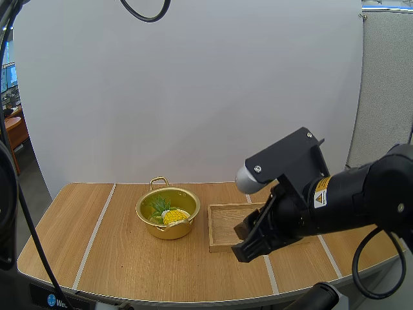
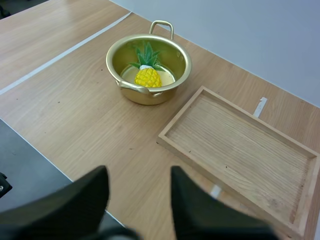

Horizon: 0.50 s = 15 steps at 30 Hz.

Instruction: Open the pot, put the pineapple inside, and close it

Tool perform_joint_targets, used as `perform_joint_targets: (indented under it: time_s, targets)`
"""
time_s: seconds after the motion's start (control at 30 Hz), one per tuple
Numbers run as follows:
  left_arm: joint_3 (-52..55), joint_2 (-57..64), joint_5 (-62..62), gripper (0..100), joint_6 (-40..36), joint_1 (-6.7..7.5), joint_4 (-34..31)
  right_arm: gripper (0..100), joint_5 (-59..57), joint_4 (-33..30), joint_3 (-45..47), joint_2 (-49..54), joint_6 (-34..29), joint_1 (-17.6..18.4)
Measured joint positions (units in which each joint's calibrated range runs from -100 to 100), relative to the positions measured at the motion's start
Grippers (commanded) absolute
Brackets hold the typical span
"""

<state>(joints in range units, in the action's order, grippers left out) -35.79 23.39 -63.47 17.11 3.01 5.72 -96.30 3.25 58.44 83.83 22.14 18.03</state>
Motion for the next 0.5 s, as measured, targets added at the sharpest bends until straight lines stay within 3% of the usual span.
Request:
perform_joint_targets:
  time_s: [0.5]
  targets:
    - [0.00, 0.00, 0.00, 0, 0.00, 0.00, 0.00, 0, 0.76, 0.12, 0.12, 2.71, 0.00, 0.00]
